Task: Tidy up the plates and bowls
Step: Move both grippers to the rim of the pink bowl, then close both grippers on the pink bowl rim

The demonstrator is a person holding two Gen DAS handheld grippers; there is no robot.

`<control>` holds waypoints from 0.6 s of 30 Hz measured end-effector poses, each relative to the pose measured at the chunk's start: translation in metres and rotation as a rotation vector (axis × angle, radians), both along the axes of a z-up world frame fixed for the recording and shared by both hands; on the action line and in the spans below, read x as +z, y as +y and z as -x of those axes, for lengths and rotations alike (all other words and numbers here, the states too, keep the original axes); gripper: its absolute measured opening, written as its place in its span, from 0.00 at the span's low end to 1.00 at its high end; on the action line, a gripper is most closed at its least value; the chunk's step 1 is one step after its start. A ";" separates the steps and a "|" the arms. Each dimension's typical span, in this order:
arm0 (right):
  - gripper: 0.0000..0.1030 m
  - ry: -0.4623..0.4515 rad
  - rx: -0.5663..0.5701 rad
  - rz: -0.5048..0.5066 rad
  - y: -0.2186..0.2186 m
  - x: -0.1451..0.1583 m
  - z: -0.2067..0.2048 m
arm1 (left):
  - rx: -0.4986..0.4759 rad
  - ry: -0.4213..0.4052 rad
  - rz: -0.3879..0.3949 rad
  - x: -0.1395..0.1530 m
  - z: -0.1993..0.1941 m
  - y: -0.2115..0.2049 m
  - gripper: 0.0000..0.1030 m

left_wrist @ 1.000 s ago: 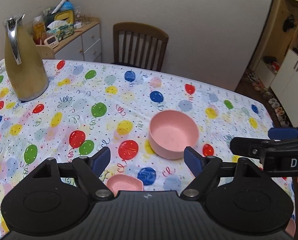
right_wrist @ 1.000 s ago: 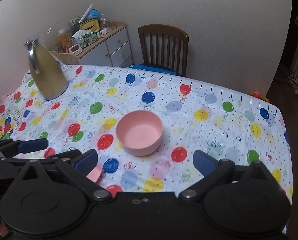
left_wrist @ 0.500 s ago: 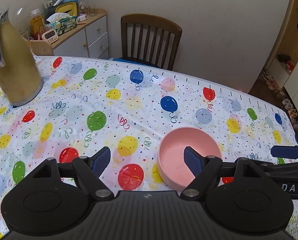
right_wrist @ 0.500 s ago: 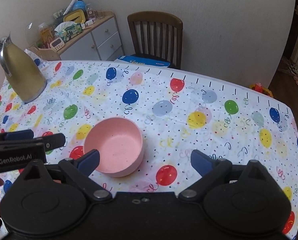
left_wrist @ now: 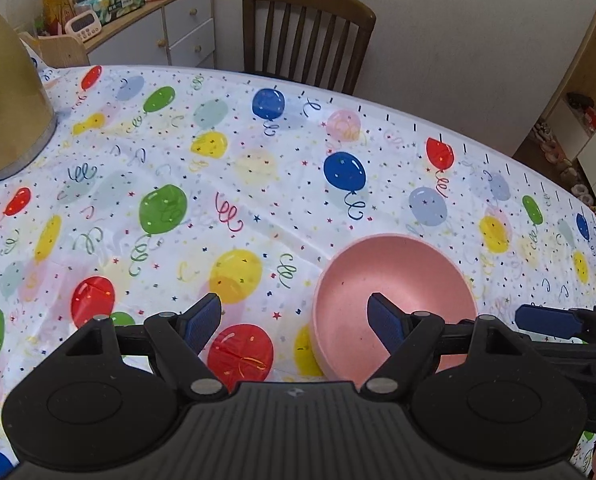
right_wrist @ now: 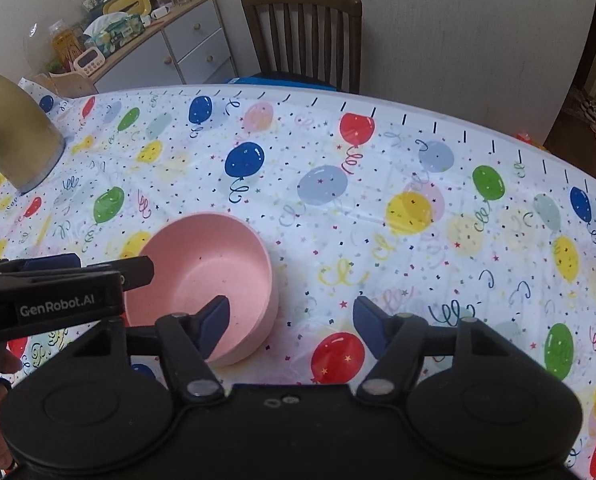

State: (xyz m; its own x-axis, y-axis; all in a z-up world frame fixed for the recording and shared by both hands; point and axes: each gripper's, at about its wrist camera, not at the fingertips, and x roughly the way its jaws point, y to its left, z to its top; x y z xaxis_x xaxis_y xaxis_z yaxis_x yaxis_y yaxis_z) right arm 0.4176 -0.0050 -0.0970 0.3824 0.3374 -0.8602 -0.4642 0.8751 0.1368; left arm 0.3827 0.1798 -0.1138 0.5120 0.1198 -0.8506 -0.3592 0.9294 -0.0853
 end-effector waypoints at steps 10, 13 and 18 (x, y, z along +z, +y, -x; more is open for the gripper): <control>0.31 0.015 -0.019 -0.009 0.005 -0.010 -0.005 | -0.026 0.012 0.034 -0.014 -0.010 -0.003 0.44; 0.22 0.029 -0.023 -0.028 0.005 -0.012 -0.008 | -0.034 0.005 0.053 -0.014 -0.011 -0.005 0.29; 0.06 0.037 -0.007 -0.034 0.011 -0.011 -0.006 | -0.028 0.003 0.080 -0.013 -0.009 -0.005 0.14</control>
State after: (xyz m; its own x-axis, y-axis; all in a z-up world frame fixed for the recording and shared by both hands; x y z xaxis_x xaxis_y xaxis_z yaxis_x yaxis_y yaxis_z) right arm 0.4235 0.0057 -0.1076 0.3528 0.3638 -0.8621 -0.4521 0.8729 0.1834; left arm 0.3920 0.1749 -0.1273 0.5114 0.0370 -0.8586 -0.3332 0.9295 -0.1584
